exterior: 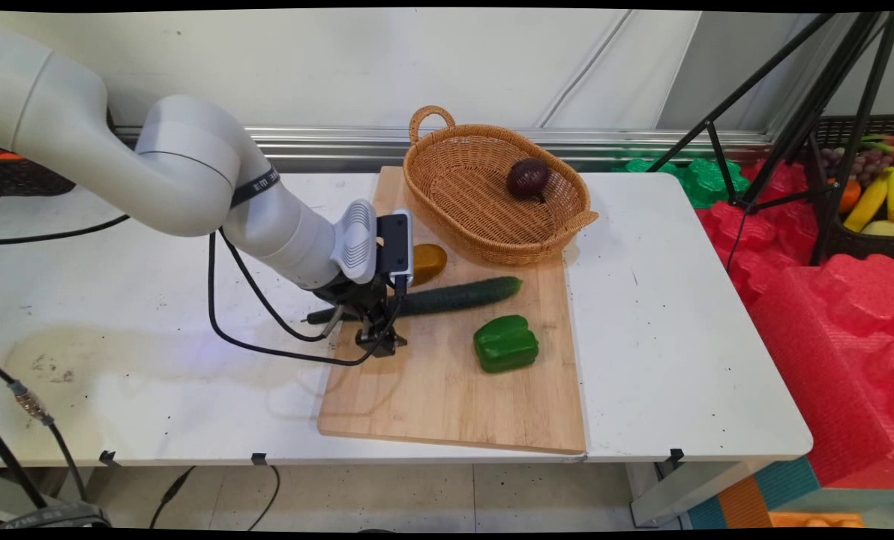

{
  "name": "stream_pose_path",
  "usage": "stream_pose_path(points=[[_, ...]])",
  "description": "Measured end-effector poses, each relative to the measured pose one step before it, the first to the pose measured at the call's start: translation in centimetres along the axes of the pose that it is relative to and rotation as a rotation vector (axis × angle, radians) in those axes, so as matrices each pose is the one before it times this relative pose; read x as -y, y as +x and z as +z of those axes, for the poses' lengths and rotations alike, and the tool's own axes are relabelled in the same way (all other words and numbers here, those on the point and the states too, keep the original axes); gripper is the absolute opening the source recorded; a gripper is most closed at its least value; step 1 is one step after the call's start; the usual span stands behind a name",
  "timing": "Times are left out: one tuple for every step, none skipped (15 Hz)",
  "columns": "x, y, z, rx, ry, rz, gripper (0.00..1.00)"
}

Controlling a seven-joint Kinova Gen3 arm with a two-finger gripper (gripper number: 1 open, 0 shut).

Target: Place the picked object on the cutting board

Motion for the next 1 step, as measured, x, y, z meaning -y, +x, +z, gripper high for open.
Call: stream_pose_path(points=[[0.019, -0.151, 0.061, 0.00163, -0.003, -0.00019, 1.0]])
